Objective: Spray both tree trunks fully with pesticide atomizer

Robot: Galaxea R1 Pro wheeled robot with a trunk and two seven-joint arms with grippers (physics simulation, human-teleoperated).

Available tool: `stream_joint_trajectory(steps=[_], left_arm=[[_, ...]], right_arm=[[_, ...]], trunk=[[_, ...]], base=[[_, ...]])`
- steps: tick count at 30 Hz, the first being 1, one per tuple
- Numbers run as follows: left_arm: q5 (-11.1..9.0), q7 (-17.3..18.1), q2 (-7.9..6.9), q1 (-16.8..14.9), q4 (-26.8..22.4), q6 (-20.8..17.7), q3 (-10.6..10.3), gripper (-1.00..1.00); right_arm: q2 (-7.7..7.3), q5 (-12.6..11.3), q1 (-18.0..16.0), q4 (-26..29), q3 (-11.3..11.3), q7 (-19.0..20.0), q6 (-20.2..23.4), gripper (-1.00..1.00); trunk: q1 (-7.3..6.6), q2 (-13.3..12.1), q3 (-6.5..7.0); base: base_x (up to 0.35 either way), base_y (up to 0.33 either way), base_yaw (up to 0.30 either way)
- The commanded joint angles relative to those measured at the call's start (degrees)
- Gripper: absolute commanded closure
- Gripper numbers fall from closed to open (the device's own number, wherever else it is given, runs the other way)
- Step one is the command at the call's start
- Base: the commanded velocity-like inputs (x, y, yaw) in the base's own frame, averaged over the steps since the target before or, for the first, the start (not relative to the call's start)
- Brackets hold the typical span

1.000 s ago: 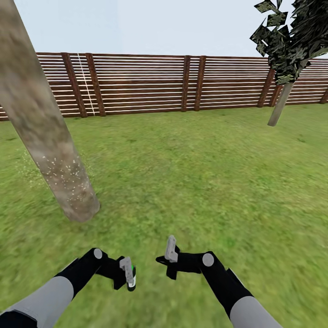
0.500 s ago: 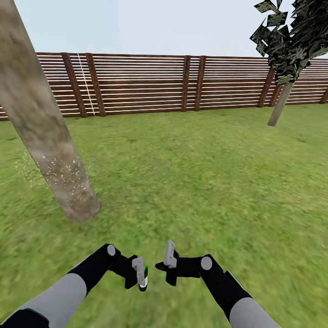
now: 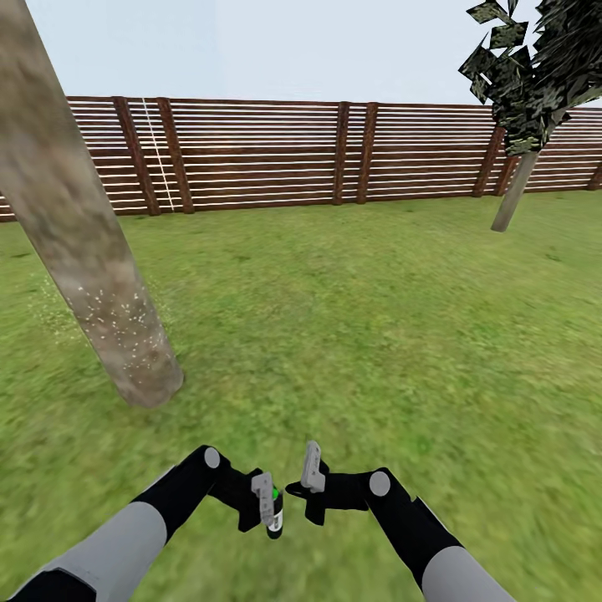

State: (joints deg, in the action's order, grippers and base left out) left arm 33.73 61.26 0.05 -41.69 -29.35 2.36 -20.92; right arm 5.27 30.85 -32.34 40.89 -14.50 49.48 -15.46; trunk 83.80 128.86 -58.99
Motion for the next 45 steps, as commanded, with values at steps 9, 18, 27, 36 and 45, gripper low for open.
stream_joint_trajectory(steps=[9, 18, 27, 36, 45], left_arm=[[-0.22, 0.0, 0.83, -0.23, -0.09, 0.01, 0.0, 1.0], [-0.23, 0.0, 1.25, -0.24, -0.09, 0.01, 0.01, 1.0], [-0.24, 0.0, 1.31, -0.32, -0.18, 0.01, 0.01, 1.0], [-0.27, 0.07, 1.95, -0.32, -0.2, 0.01, 0.01, 1.0], [-0.24, 0.04, 1.61, -0.32, -0.08, 0.01, 0.11, 1.0]], right_arm=[[0.0, 0.0, 0.0, 0.07, 0.0, 0.0, 0.04, 1.0], [0.0, 0.0, 0.0, 0.07, 0.0, 0.0, 0.04, 1.0], [-0.24, 0.0, 0.0, -0.02, 0.0, 0.0, -0.01, 1.0], [-0.26, 0.0, 0.0, -0.02, 0.0, 0.0, -0.01, 1.0], [-0.26, 0.0, 0.0, -0.02, 0.0, 0.0, -0.01, 1.0]], trunk=[[0.0, 0.0, 0.0], [0.0, 0.0, 0.0], [0.0, 0.0, 0.0], [0.0, 0.0, 0.0], [0.0, 0.0, 0.0]], base=[[0.0, 0.0, 0.0], [0.0, 0.0, 0.0], [0.0, 0.0, 0.0], [0.0, 0.0, 0.0], [0.0, 0.0, 0.0]])
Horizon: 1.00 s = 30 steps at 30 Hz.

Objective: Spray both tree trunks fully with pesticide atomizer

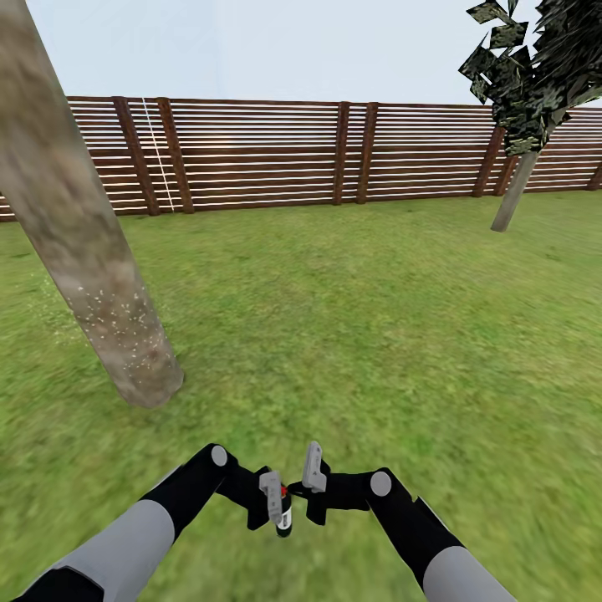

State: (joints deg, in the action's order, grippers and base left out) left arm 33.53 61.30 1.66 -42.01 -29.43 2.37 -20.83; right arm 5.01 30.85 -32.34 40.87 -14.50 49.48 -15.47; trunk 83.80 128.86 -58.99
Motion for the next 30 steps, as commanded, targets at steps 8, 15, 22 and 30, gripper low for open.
stream_joint_trajectory(steps=[8, 15, 22, 30], left_arm=[[0.13, 0.04, -5.44, 0.41, 0.19, -0.01, 0.37, 1.0], [0.01, -1.66, -16.37, 1.71, 1.79, 0.01, 0.52, 1.0], [-20.45, -34.8, -16.28, 3.04, 18.47, 3.86, 10.65, 1.0], [-51.23, -66.13, -16.26, 15.96, 25.61, 15.83, 11.26, 1.0]], right_arm=[[-0.12, 0.0, 0.05, -0.2, 0.0, 0.0, 0.0, 1.0], [-1.01, -0.06, 0.09, -2.26, 0.32, -0.37, 0.04, -1.0], [-7.26, -0.8, 0.09, -23.65, 6.35, -35.01, -0.43, -1.0], [-5.94, -18.95, 7.54, -30.89, 13.97, -64.8, -15.73, -1.0]], trunk=[[0.0, 0.0, 0.0], [0.0, 0.0, 0.0], [0.0, 0.0, 0.0], [0.0, 0.0, 0.0]], base=[[0.0, 0.0, 0.0], [0.0, 0.0, 0.0], [0.0, 0.0, 0.0], [0.0, 0.0, 0.0]])
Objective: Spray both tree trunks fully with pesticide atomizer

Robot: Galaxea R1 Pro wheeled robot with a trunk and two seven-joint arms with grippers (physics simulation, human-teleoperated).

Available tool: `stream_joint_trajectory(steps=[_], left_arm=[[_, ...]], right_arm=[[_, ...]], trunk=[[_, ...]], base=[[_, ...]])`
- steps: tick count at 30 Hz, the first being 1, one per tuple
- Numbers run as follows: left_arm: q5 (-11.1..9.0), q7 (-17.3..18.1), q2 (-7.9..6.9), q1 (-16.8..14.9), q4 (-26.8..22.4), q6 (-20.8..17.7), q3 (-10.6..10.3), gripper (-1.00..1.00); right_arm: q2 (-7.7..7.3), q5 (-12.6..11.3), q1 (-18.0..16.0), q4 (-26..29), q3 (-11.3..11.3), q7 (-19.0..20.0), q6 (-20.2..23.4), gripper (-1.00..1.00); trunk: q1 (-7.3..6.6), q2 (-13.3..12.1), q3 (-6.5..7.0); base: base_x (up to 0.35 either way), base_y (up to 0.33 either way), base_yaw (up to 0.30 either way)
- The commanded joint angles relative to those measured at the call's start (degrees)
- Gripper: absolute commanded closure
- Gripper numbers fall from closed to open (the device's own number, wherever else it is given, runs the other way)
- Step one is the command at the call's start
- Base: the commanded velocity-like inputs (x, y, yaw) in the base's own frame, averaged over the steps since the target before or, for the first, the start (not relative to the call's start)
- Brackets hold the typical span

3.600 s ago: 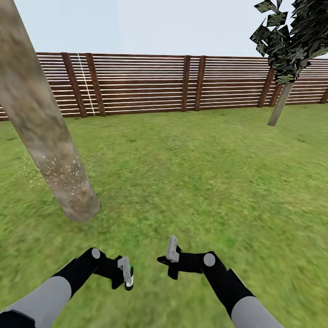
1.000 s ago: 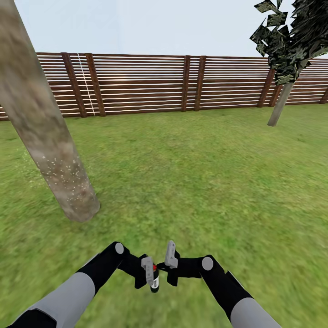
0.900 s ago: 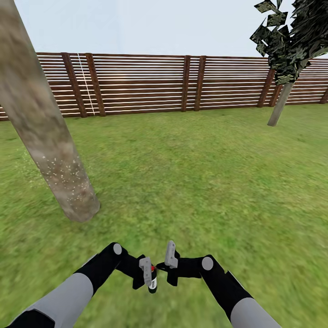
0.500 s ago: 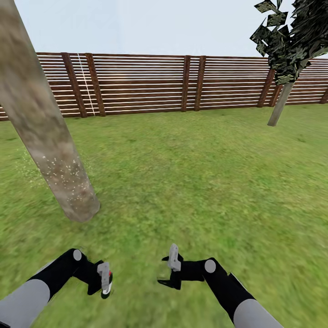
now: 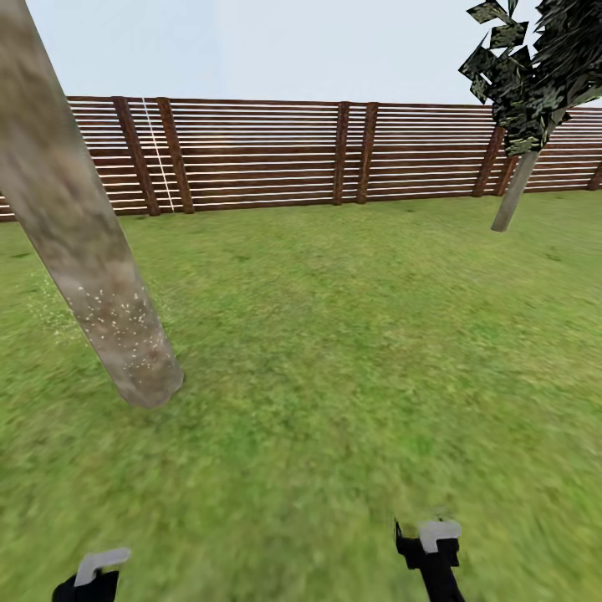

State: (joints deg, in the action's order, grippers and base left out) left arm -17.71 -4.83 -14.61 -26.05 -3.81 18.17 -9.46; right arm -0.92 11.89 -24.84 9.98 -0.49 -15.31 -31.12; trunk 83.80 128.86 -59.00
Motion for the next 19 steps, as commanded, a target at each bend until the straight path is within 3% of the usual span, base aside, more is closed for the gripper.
stream_joint_trajectory(steps=[1, 4, 8, 9, 12, 19], left_arm=[[-0.8, -0.14, 0.42, 0.46, 0.75, 1.24, -0.12, 1.0], [-0.69, -0.18, 0.86, 0.63, 2.06, 1.58, -0.12, 1.0], [-0.76, -0.18, 1.07, 0.99, 2.31, 1.57, -0.12, 1.0], [-0.7, -0.18, 0.99, 2.54, 2.19, 1.84, -0.14, 1.0], [-0.35, -0.18, 0.93, 3.95, 2.14, 4.15, -0.28, 1.0], [-0.31, -0.18, 0.99, 4.25, 2.16, 4.68, -0.3, 1.0]], right_arm=[[-0.15, -0.19, 0.89, -0.03, -0.04, -0.03, -2.03, -1.0], [0.06, -0.02, 1.16, -0.08, -0.23, 0.15, -2.58, -1.0], [0.19, 0.04, 1.2, -7.28, -0.3, 0.34, -2.53, -1.0], [0.33, 0.06, 1.38, -8.02, -0.3, 0.36, -2.39, -1.0], [0.47, 0.07, 2.53, -8.44, -0.3, 0.37, -2.31, -1.0], [0.48, 0.06, 3.08, -8.48, -0.3, 0.37, -2.32, -1.0]], trunk=[[0.0, 0.0, 0.01], [0.0, 0.0, 0.01], [0.0, 0.0, 0.01], [0.0, 0.0, 0.01], [0.0, 0.0, 0.01], [0.0, 0.0, 0.01]], base=[[0.0, 0.0, 0.0], [0.0, 0.0, 0.0], [0.0, 0.0, 0.0], [0.0, 0.0, 0.0], [0.0, 0.0, 0.0], [0.0, 0.0, 0.0]])
